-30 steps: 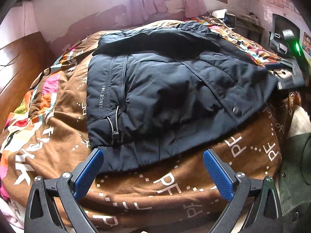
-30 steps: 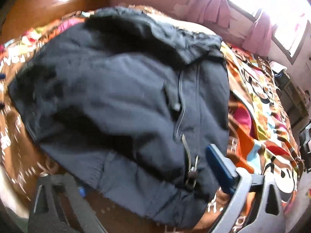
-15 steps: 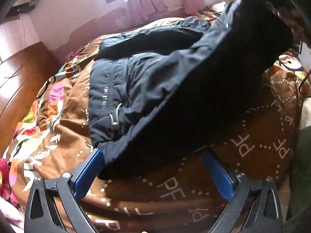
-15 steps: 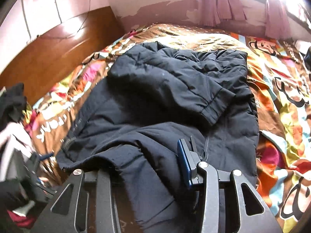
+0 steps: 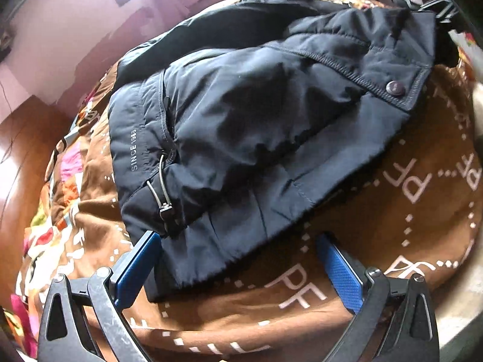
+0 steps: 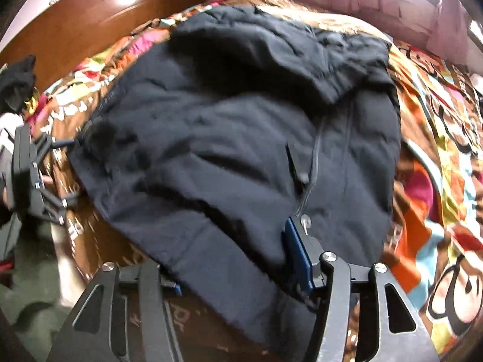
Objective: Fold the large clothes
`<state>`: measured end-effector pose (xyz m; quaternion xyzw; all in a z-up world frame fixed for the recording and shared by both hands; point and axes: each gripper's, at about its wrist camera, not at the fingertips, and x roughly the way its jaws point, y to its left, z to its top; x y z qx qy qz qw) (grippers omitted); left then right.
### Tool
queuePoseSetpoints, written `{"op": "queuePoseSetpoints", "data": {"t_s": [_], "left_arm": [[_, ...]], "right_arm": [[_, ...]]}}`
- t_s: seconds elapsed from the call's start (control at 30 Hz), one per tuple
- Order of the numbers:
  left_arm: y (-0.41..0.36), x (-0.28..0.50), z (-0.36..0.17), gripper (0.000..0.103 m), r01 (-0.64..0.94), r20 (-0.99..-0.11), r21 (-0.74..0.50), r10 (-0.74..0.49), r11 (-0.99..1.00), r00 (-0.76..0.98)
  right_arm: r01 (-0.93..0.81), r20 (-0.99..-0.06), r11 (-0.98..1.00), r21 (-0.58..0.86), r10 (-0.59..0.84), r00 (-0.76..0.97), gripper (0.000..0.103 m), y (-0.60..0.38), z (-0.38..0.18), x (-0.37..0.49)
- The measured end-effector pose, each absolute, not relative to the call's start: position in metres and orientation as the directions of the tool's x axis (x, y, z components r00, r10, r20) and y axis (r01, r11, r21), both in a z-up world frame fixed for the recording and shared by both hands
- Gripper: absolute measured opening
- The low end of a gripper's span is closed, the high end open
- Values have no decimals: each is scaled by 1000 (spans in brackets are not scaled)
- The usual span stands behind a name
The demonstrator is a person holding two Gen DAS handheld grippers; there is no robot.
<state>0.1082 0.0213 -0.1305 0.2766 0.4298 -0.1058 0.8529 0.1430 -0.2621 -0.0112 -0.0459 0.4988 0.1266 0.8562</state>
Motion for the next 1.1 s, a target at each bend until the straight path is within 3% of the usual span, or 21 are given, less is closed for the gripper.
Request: {"op": "queuePoseSetpoints", "data": {"t_s": [0.17, 0.3, 0.43, 0.63, 0.9, 0.93, 0.97, 1.1], "left_arm": [[17, 114, -137, 103, 415, -774, 434, 95, 799, 626], [14, 110, -138, 103, 403, -756, 473, 126, 784, 642], [31, 107, -131, 103, 374, -766, 437, 120, 818, 631], [56, 115, -132, 103, 344, -787, 401, 127, 849, 604], [31, 113, -143, 103, 327, -686, 564, 209, 758, 696], [29, 115, -141, 101, 287, -649, 603, 249, 744, 719], [30, 116, -139, 91, 263, -629, 621, 269, 738, 729], [35, 124, -121, 74, 202, -620, 587, 275, 784, 735]], "right_arm": [[-208, -853, 972, 112, 201, 481, 55, -278, -17, 130], [-229, -860, 971, 67, 173, 481, 60, -272, -21, 119], [-263, -867, 965, -1, 130, 481, 62, -265, -21, 110], [-231, -860, 973, 31, 143, 490, 62, -267, -21, 112], [-250, -870, 968, -19, 107, 481, 63, -259, -33, 110], [-257, -871, 966, -37, 95, 483, 63, -257, -35, 109], [-269, -870, 961, -66, 77, 487, 63, -253, -37, 108], [-311, -863, 938, -156, 24, 505, 74, -240, -44, 107]]}}
